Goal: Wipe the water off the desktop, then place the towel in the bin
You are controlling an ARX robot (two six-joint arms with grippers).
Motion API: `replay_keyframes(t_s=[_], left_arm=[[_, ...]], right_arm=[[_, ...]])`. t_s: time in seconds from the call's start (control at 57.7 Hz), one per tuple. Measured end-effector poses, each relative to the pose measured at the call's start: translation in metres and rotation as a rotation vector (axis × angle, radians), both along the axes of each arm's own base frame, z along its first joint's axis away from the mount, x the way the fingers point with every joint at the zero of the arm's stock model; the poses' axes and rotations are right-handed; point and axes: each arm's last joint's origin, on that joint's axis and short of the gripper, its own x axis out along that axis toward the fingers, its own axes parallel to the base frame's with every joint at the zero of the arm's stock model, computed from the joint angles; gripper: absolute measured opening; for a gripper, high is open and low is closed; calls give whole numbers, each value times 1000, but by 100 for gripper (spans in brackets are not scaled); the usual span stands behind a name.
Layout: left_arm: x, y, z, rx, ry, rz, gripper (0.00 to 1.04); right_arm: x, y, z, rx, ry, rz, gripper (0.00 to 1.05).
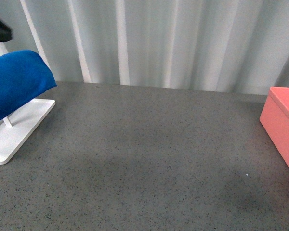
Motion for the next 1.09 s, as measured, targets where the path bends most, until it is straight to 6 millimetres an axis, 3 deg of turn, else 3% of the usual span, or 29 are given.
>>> replay_keyframes(t_s=[0.087,0.191,0.468,0.589,0.745,1.092], left_arm=[[53,2,-4,55,69,11,98],[103,9,-13,122,160,17,98],[196,56,-23,295,256,133,98],[217,75,-26,361,240,209,98],[234,83,-38,377,272,236,98],[246,90,-68,442,318,262,98]], right_arm=[[0,0,0,0,0,0,98],[0,0,0,0,0,0,98],[0,0,0,0,0,0,98],[0,0,0,0,0,0,98],[0,0,0,0,0,0,98],[0,0,0,0,0,0,98]])
